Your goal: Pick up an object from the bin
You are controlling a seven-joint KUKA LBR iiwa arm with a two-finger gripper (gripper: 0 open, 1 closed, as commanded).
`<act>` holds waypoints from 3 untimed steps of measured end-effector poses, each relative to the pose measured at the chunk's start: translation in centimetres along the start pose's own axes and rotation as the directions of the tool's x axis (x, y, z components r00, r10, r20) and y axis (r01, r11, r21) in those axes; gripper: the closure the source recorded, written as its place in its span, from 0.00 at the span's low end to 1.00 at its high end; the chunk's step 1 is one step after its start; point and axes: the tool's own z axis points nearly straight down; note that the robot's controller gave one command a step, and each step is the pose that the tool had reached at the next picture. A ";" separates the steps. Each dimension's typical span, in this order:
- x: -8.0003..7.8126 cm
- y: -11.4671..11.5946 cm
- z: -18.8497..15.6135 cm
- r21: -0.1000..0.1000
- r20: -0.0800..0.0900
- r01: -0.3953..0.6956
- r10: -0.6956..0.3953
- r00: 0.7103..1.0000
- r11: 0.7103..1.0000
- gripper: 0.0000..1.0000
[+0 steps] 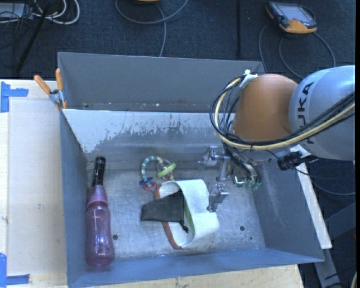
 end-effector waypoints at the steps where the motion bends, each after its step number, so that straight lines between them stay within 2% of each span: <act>1: -0.2 0.0 -0.4 0.000 0.007 0.000 0.000 1.000 1.000 0.00; 2: 3.3 1.8 2.4 0.002 0.013 0.051 -0.051 0.999 0.999 0.00; 3: 4.2 8.4 3.6 -0.002 0.018 -0.003 0.003 1.000 1.000 1.00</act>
Offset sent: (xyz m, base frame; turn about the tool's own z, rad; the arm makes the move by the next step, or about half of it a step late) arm -0.0818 0.0461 -0.0630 -0.1265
